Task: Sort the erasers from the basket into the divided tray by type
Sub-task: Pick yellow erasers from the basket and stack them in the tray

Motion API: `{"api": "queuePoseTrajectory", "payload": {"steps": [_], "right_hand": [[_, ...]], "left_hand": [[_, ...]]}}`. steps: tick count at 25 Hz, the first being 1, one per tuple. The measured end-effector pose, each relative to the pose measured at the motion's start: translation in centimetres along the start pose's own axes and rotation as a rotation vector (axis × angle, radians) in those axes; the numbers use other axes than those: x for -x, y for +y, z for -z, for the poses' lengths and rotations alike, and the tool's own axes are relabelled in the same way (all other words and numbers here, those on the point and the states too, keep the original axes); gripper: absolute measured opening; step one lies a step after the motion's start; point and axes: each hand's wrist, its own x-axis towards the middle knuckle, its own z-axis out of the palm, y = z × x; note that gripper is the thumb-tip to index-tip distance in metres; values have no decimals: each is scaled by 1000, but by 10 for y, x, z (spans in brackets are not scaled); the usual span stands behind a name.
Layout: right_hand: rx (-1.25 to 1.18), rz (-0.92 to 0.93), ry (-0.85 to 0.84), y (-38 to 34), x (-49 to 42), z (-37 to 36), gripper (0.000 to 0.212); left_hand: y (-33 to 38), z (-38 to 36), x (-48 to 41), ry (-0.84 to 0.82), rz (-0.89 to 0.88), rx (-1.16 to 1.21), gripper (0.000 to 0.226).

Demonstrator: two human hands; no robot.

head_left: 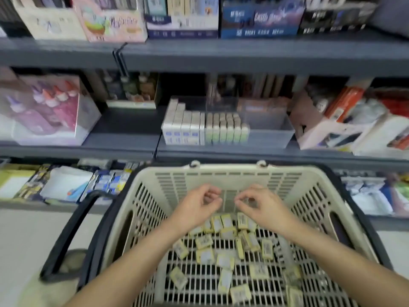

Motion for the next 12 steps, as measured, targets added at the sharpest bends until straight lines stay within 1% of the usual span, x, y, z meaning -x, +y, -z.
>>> {"api": "queuePoseTrajectory", "payload": {"steps": [1, 3, 6, 8, 12], "right_hand": [[46, -21, -103, 5, 5, -16, 15], [118, -86, -283, 18, 9, -44, 19], [224, -173, -463, 37, 15, -74, 24], [296, -228, -492, 42, 20, -87, 27], [346, -269, -422, 39, 14, -102, 40]], "left_hand": [[-9, -6, 3, -46, 79, -33, 20], [-26, -16, 4, -76, 195, -84, 25], [-49, -23, 9, -74, 300, -98, 25], [-62, -23, 14, -79, 363, -72, 26], [-79, -27, 12, -99, 432, -29, 23]]}}
